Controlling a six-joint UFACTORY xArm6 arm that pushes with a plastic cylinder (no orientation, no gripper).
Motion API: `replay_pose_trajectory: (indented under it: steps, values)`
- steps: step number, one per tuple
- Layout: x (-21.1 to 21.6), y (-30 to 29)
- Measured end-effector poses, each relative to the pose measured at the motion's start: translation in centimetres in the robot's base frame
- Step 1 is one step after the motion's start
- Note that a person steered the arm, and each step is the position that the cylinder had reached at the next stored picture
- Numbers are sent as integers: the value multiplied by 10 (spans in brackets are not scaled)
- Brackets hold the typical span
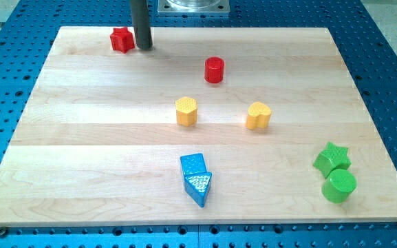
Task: Move the red star to the top left
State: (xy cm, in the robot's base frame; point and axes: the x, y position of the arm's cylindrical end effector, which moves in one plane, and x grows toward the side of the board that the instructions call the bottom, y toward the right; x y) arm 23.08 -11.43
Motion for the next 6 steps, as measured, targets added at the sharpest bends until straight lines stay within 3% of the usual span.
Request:
replay_pose_trajectory:
  steps: [1,2,3,4,5,6]
  values:
    - [-1,-87]
    - [45,-52]
    - [71,-69]
    - [45,-97]
    - [39,-77]
    - [36,17]
